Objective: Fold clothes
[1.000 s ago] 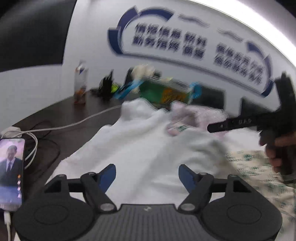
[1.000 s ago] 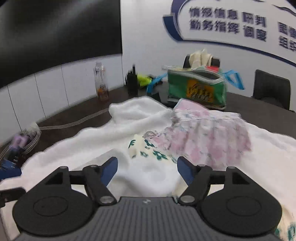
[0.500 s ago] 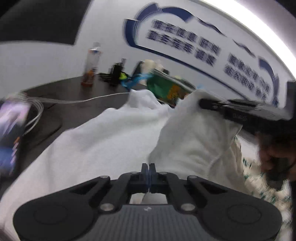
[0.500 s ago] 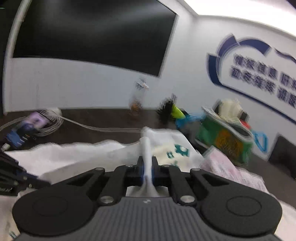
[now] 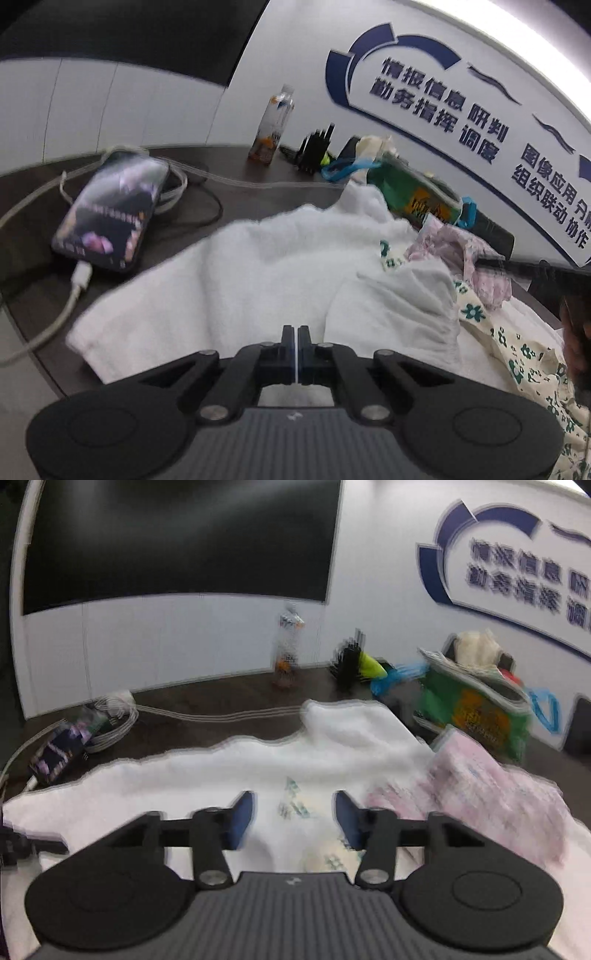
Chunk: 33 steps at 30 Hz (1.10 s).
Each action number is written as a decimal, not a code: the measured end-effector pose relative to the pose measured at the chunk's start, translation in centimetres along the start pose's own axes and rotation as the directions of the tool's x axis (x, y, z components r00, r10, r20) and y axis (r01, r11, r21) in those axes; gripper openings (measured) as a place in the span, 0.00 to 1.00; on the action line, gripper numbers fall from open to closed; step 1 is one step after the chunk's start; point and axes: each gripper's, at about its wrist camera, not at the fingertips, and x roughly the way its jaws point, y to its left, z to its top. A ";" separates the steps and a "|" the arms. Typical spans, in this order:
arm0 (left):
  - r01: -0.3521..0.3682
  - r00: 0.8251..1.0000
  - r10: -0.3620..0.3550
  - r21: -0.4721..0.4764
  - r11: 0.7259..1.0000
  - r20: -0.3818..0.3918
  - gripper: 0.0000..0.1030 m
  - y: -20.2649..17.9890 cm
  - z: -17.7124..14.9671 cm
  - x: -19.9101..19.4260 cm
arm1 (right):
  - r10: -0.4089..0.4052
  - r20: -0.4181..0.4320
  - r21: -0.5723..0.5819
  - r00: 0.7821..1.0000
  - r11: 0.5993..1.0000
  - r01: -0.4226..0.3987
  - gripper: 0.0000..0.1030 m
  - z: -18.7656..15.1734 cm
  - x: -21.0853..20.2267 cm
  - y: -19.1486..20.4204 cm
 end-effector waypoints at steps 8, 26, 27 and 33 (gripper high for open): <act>0.092 0.996 -0.091 0.063 0.994 -0.018 0.09 -1.1 -0.3 -0.7 | 0.183 -0.163 -0.036 0.969 0.981 -0.192 0.27 -6.1 1.8 4.1; 0.432 0.902 -0.417 0.262 0.863 -0.117 0.33 -2.7 -0.5 -1.0 | 0.399 -0.092 -0.202 0.912 0.890 -0.409 0.48 -11.5 -9.5 6.9; 0.435 0.900 -0.416 0.280 0.856 -0.128 0.33 -3.3 -0.7 -0.7 | 0.394 -0.097 -0.210 0.914 0.890 -0.406 0.45 -11.6 -9.5 7.2; 0.379 0.921 -0.322 0.304 0.874 -0.221 0.31 -3.7 -1.6 1.7 | 0.401 -0.026 -0.265 0.916 0.880 -0.393 0.00 -11.2 -10.7 7.6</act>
